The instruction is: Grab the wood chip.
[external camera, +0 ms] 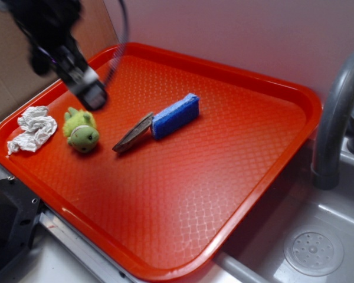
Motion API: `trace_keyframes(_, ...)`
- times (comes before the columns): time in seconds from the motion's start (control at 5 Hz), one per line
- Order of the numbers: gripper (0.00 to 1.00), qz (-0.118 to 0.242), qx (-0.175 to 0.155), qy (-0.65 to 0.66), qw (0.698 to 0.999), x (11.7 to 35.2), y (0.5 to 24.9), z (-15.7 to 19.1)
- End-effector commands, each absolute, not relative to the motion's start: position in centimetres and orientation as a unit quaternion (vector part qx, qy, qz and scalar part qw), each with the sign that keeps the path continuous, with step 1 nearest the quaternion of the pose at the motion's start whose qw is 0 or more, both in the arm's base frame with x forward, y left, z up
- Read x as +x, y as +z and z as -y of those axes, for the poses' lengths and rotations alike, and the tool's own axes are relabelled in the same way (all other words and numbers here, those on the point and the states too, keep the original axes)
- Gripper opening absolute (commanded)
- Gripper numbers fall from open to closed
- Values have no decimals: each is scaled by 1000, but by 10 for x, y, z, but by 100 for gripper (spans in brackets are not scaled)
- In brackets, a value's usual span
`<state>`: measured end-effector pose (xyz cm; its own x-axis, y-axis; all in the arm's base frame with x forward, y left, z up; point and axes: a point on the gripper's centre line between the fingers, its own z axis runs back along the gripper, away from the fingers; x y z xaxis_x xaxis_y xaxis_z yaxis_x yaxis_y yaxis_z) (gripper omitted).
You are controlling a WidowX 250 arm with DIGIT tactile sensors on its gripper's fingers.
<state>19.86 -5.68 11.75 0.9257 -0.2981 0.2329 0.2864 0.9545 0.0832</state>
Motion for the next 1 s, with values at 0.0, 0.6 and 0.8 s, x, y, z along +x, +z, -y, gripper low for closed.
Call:
trace_keyframes(0.0,100,86,37,-138,986,231,59,50)
trace_keyframes(0.6,11,29,24,-122,992,226,21,67)
trace_keyframes(0.8,0,32,24,-120,992,226,23,66)
